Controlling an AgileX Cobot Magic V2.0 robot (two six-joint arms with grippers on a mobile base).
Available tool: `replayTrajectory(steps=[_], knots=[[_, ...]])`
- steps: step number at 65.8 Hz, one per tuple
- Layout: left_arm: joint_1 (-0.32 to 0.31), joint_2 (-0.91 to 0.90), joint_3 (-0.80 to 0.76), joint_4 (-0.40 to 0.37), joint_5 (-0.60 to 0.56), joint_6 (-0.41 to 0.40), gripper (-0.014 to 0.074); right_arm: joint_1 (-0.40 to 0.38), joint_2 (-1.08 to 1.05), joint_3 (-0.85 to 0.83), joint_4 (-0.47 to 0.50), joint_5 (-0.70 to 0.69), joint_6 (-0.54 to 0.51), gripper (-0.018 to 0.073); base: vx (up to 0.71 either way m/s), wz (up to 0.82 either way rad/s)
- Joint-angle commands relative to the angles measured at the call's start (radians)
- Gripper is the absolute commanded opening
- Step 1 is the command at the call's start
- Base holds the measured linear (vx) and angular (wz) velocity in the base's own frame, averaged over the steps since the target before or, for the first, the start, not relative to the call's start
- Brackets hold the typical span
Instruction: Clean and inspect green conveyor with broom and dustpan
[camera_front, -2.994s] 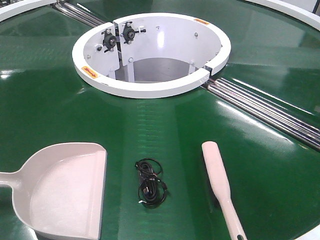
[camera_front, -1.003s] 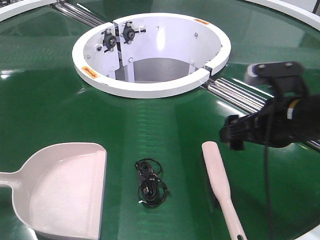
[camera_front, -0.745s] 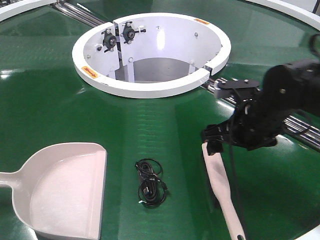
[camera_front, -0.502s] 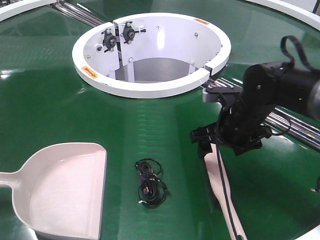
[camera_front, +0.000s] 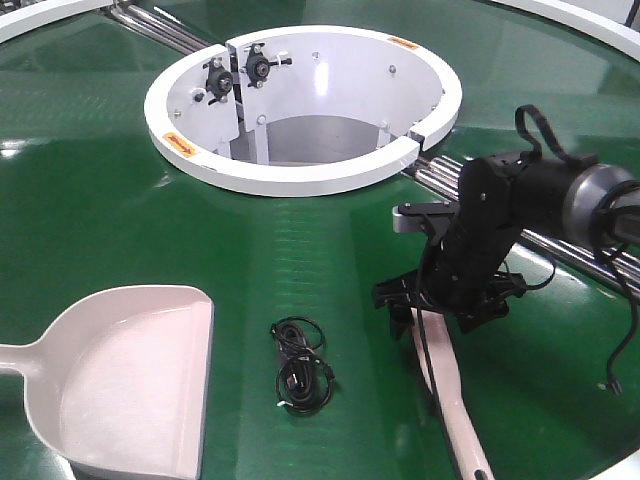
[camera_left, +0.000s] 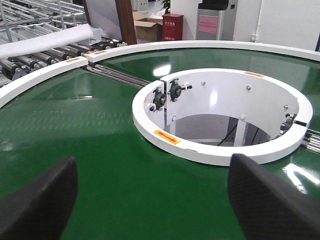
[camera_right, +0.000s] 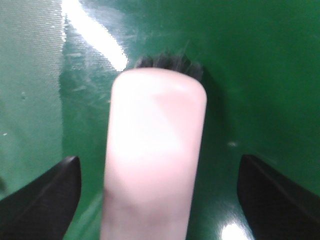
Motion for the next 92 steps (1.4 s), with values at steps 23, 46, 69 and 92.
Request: replayTrajectory(steps=[23,46,69,92], knots=[[-0.005,0.009,-0.032,-0.003,-0.042,0.0,0.0568,0.0,-0.021,-0.03,0.001,0.02,-0.014,0.0074,0.0,0.0],[-0.005,0.009,-0.032,-0.002,-0.038,0.0,0.0568,-0.002,-0.159,-0.03,-0.005,0.062,-0.023,-0.001,0.0,0.0],[-0.005,0.009,-0.032,-0.003,-0.026,0.0,0.0568,-0.002,-0.258,-0.03,-0.105,0.28,-0.046,-0.0008,0.0,0.0],[-0.009,0.009,-0.032,-0.003,-0.026,0.0,0.0568,-0.002,-0.258,-0.03,-0.086,0.276,-0.04,-0.0006,0.0,0.0]])
